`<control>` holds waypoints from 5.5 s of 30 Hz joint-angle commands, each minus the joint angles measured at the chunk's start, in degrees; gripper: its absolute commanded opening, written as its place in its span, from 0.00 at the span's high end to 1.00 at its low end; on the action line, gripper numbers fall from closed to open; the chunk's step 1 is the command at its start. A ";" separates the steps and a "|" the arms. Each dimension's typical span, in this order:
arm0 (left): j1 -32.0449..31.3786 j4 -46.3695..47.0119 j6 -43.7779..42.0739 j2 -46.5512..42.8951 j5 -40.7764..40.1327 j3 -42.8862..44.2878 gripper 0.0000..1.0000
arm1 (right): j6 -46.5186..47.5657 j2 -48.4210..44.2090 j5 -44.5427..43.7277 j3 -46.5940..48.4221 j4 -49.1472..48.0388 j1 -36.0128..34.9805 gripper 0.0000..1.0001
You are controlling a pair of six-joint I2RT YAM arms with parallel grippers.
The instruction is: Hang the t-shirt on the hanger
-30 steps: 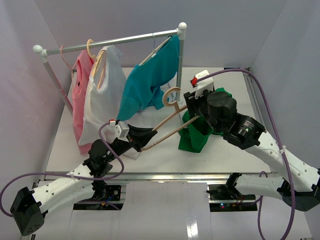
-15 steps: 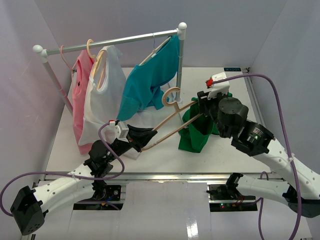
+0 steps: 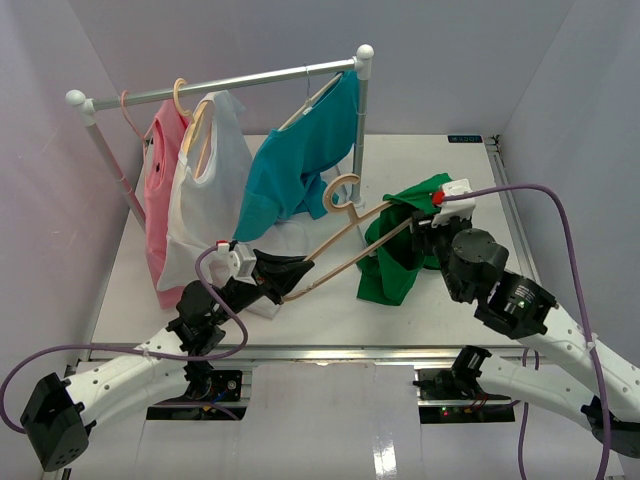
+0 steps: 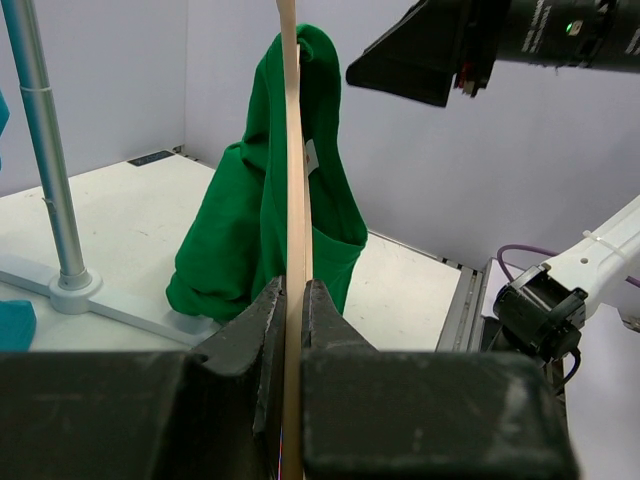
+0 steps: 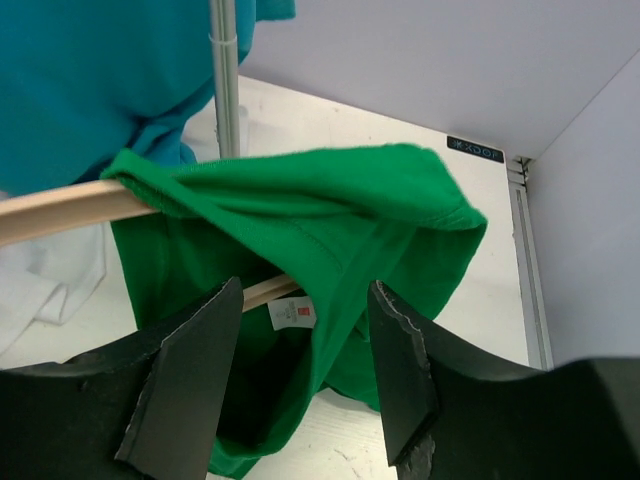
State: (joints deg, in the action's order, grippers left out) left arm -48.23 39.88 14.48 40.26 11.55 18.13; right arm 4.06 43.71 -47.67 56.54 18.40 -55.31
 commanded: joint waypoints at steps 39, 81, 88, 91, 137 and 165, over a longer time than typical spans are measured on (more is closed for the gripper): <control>-0.46 14.70 0.12 2.90 -3.89 3.85 1.00 | -13.47 11.87 7.69 8.84 2.13 -10.63 0.92; -0.46 -11.28 6.17 -20.12 5.21 -6.42 1.00 | 14.73 12.20 25.61 35.94 25.66 -20.55 0.22; -0.46 -14.15 5.99 -23.66 10.50 -5.51 1.00 | 16.27 17.48 36.52 37.86 34.62 -19.18 0.18; -0.50 -14.27 6.59 -24.67 12.07 -5.48 1.00 | 17.28 19.83 41.27 36.51 35.33 -16.35 0.17; -0.52 -39.62 17.20 -20.58 -8.39 16.33 0.27 | 6.40 5.42 33.40 21.41 21.99 -5.34 0.92; -0.92 -9.83 44.43 10.99 -1.33 -0.02 0.37 | 1.83 4.10 26.57 11.77 4.76 -5.25 0.92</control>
State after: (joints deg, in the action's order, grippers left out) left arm -48.86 25.26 57.95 48.42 7.93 16.69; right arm 6.35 48.38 -19.67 68.99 30.34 -60.71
